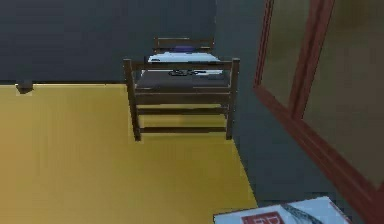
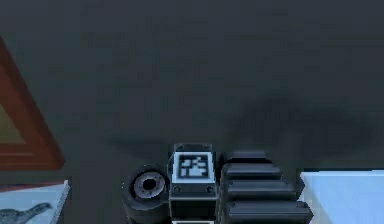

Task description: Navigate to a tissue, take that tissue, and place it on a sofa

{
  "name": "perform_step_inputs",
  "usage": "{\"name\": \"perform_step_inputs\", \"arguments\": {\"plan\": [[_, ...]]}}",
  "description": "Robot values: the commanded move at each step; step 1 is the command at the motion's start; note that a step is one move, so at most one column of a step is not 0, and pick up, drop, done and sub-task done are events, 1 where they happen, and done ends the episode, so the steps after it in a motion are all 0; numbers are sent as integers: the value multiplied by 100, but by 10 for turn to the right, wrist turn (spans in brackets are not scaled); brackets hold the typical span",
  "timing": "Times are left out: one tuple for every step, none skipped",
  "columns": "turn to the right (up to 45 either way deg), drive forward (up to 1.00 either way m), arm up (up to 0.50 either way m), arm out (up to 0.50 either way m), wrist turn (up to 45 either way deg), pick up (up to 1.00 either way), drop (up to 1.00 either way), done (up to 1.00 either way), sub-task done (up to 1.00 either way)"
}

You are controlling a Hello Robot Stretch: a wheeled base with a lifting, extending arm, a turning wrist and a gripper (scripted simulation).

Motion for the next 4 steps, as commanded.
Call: {"name": "perform_step_inputs", "arguments": {"plan": [[-450, 0, 0, 0, 0, 0, 0, 0, 0], [0, 100, 0, 0, 0, 0, 0, 0, 0], [0, 100, 0, 0, 0, 0, 0, 0, 0], [0, 100, 0, 0, 0, 0, 0, 0, 0]]}}
